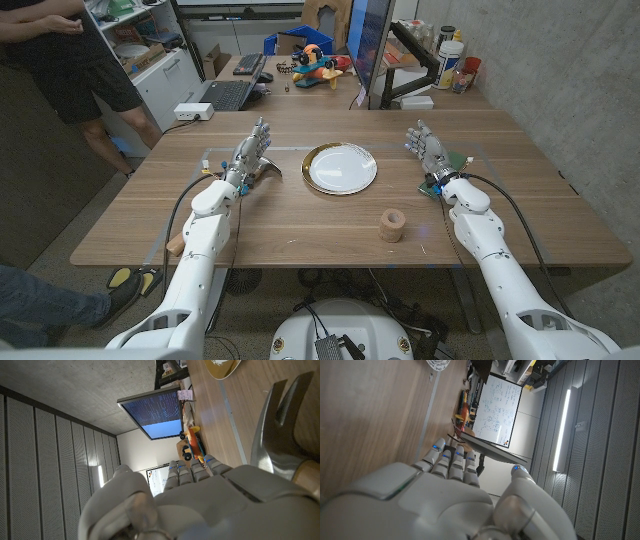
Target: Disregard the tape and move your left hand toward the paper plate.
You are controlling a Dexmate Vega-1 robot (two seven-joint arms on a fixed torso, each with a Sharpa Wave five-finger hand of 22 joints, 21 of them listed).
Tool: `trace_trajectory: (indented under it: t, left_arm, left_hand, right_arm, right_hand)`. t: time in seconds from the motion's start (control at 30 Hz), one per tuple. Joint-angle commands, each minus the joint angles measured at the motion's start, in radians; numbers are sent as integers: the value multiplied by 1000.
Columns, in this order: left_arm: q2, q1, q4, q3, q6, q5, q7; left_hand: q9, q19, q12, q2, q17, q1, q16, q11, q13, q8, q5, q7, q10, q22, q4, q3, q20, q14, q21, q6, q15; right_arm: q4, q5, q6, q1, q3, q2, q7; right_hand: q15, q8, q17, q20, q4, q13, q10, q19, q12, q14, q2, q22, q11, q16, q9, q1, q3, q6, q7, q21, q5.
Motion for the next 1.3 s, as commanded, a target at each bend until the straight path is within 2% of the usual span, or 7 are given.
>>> trace_trajectory:
  t: [0.03,0.63,1.3]
  left_arm:
    - [-32,7,-42,-37,19,61,-25]
    - [-15,45,-139,-25,61,116,-1]
    - [10,27,-158,7,82,147,-1]
  left_hand:
    - [3,-5,0,-3,3,11,3,-1,5,2,-2,-2,1,2,-1,-5,1,-6,4,7,0]
    - [4,-22,-4,-2,4,13,1,-2,5,-1,-6,-3,-4,2,0,-4,5,-13,-1,3,0]
    - [4,-37,-5,-1,4,17,-1,-4,5,-3,-10,-4,-7,2,0,-1,2,-17,-4,0,-1]
  right_arm:
    - [1,-60,-14,3,51,52,40]
    - [0,-81,-26,0,75,80,60]
    - [21,-83,-8,6,89,92,74]
  right_hand:
    - [3,5,2,-14,-2,2,8,4,-4,7,9,4,0,6,-1,5,5,5,1,-6,7]
    - [4,4,1,-12,-1,2,7,3,-8,5,12,5,2,5,-5,2,3,3,-2,-16,7]
    - [3,5,0,-10,-2,2,10,6,-10,8,13,5,1,5,-7,2,1,5,0,-26,7]
